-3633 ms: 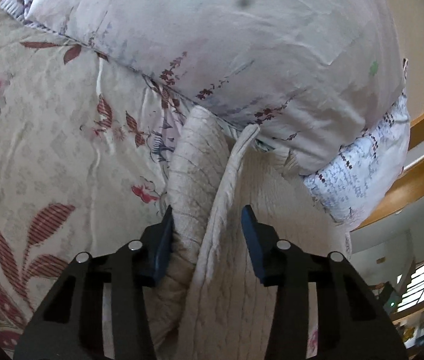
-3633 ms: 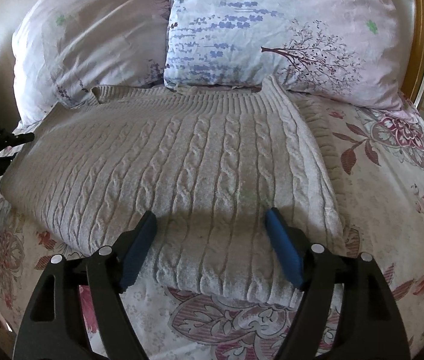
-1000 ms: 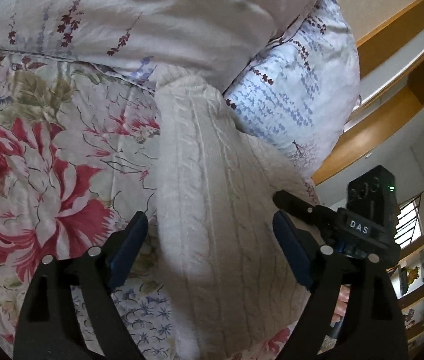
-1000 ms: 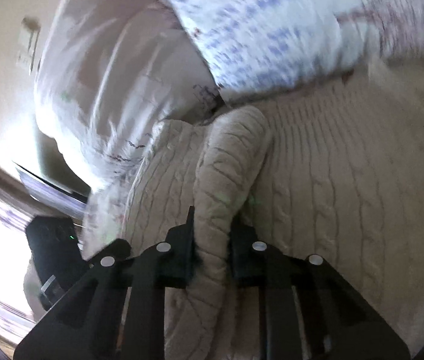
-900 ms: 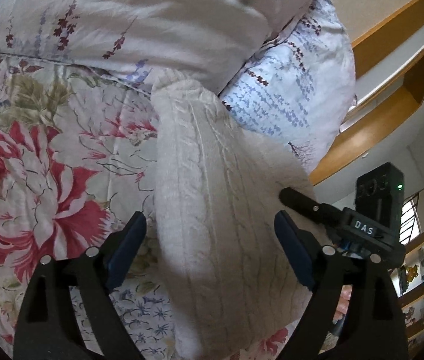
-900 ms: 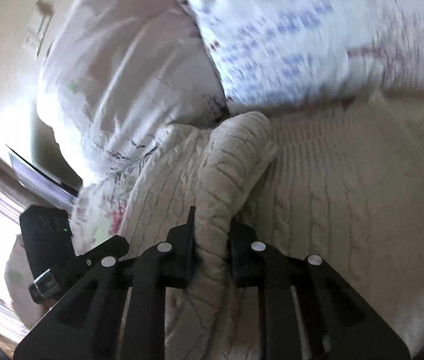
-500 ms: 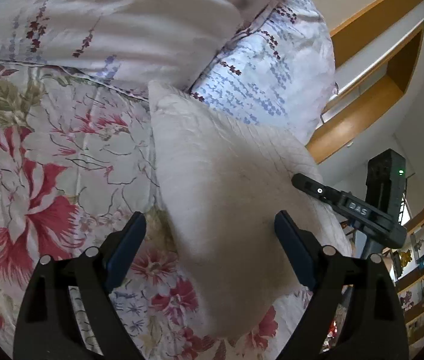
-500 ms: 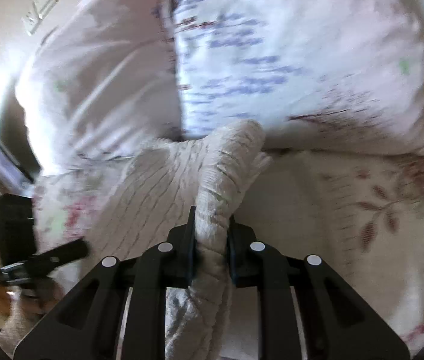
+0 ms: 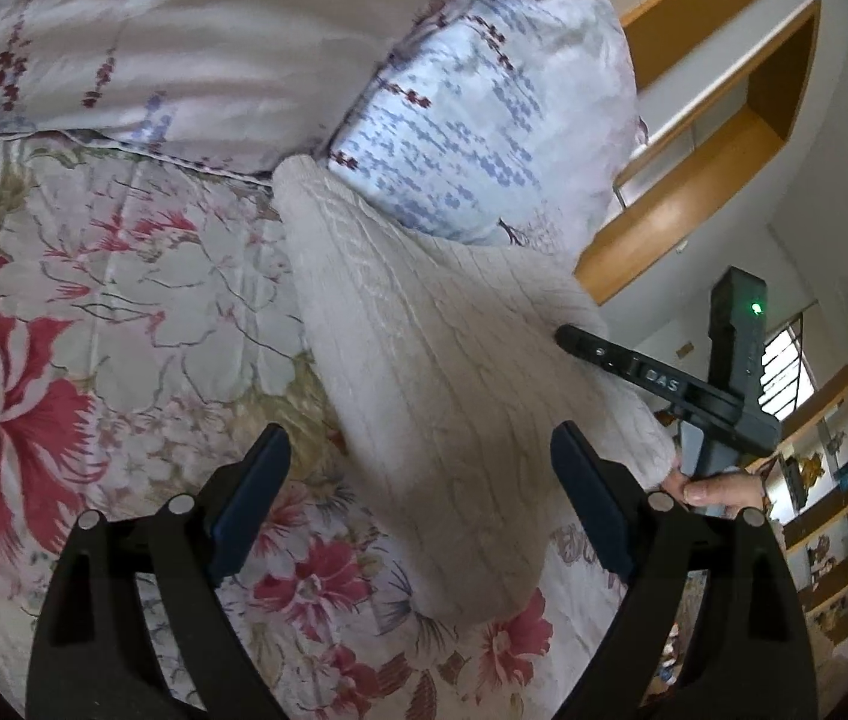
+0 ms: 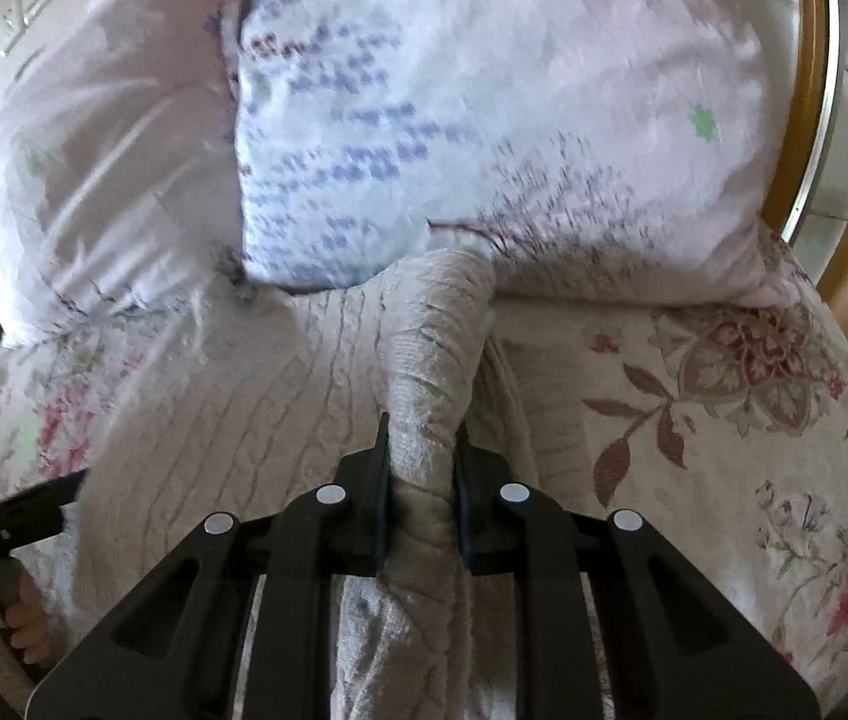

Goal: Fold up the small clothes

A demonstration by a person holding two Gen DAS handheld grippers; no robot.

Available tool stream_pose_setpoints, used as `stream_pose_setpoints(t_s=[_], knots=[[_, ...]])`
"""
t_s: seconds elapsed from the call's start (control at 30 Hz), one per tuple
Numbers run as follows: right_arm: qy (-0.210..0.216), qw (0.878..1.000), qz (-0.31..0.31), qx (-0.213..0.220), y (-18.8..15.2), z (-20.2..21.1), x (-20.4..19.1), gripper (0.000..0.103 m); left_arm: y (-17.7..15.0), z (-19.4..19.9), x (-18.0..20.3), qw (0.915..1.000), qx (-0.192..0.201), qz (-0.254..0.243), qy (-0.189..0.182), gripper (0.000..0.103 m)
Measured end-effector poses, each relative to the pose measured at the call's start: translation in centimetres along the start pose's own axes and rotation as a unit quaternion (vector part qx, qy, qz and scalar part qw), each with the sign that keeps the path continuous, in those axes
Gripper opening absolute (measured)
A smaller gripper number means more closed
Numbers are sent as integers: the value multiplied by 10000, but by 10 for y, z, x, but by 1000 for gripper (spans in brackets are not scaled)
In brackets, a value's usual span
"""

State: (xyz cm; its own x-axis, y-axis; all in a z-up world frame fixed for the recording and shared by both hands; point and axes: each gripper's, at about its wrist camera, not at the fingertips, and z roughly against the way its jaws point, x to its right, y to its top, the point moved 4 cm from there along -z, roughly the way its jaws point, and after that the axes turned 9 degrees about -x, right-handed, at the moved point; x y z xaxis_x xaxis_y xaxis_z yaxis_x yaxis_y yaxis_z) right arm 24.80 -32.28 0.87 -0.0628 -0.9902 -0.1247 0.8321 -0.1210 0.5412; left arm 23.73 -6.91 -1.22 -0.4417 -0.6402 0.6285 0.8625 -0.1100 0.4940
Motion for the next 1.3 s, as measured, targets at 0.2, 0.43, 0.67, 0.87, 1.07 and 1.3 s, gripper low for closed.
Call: stream_pose_setpoints(t_s=[0.2, 0.43, 0.67, 0.87, 1.07, 1.3], knots=[[68, 9995, -268, 134, -1, 4, 17, 17, -1, -4, 5, 9999, -59, -111, 7, 89], [396, 9965, -724, 123, -9, -3, 35, 17, -2, -5, 2, 9999, -68, -136, -10, 89], [656, 9928, -999, -52, -18, -14, 48, 25, -3, -5, 7, 9995, -60, -295, -97, 89], [1378, 9811, -1356, 30, -43, 22, 62, 41, -6, -7, 13, 9996, -167, -239, -57, 89], [1791, 9755, -1277, -74, -79, 38, 60, 41, -14, -12, 27, 9991, -347, -241, -47, 87], [1362, 9849, -980, 423, -77, 57, 57, 10, -25, -27, 26, 9975, -668, -65, 225, 57]])
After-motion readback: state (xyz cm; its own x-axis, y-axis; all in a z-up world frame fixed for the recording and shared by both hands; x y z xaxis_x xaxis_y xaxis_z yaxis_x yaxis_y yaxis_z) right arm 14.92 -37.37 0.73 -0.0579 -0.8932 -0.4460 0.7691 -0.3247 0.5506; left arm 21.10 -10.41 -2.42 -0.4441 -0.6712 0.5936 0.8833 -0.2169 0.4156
